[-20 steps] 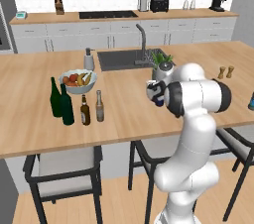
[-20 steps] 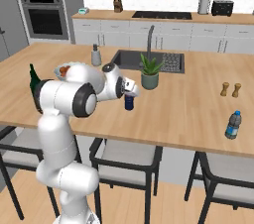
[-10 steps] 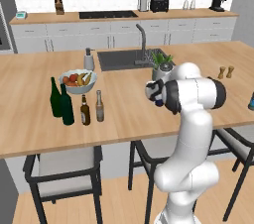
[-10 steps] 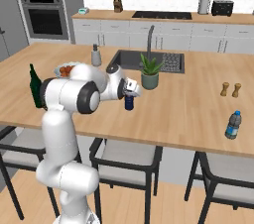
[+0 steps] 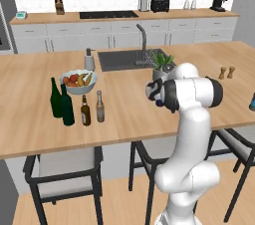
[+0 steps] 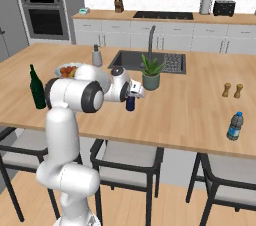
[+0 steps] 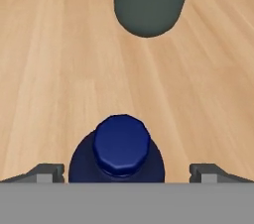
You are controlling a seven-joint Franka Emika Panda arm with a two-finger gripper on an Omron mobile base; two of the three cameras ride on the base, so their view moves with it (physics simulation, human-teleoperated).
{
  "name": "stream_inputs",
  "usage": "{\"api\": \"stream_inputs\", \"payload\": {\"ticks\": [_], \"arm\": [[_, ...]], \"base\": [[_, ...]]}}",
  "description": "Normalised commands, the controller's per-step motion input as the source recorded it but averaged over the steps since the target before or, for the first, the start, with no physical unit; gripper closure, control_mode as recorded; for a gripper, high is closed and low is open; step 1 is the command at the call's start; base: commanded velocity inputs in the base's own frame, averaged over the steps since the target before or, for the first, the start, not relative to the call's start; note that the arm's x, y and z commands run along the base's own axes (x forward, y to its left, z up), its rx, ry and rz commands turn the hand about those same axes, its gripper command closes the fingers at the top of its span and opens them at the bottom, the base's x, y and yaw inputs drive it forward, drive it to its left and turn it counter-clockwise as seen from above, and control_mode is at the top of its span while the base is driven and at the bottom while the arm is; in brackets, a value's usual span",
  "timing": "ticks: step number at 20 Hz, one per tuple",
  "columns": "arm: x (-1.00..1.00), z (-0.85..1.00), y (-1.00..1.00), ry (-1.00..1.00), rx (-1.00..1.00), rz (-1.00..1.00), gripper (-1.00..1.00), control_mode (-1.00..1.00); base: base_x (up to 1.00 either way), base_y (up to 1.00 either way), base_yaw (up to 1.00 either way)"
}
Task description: Move the plastic bottles in the middle to the plastics group, and the glass bottles in the middle to the glass group.
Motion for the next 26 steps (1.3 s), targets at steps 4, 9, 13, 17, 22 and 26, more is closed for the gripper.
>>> {"api": "stream_inputs", "payload": {"ticks": [4,9,13,17,22,26], "arm": [[0.05,-0.07,-0.01,0.0,0.0,0.03,-1.0,-1.0],[0.05,-0.08,-0.02,-0.01,0.0,0.03,1.0,-1.0],[0.0,-0.03,-0.04,-0.06,0.0,0.05,1.0,-1.0],[-0.01,0.01,-0.07,-0.09,0.0,0.05,1.0,-1.0],[-0.37,0.25,-0.32,-0.08,0.0,-0.01,1.0,-1.0],[-0.51,0.34,-0.46,0.0,0.0,-0.19,1.0,-1.0]], "base": [[0.0,0.0,0.0],[0.0,0.0,0.0],[0.0,0.0,0.0],[0.0,0.0,0.0],[0.0,0.0,0.0],[0.0,0.0,0.0]]}}
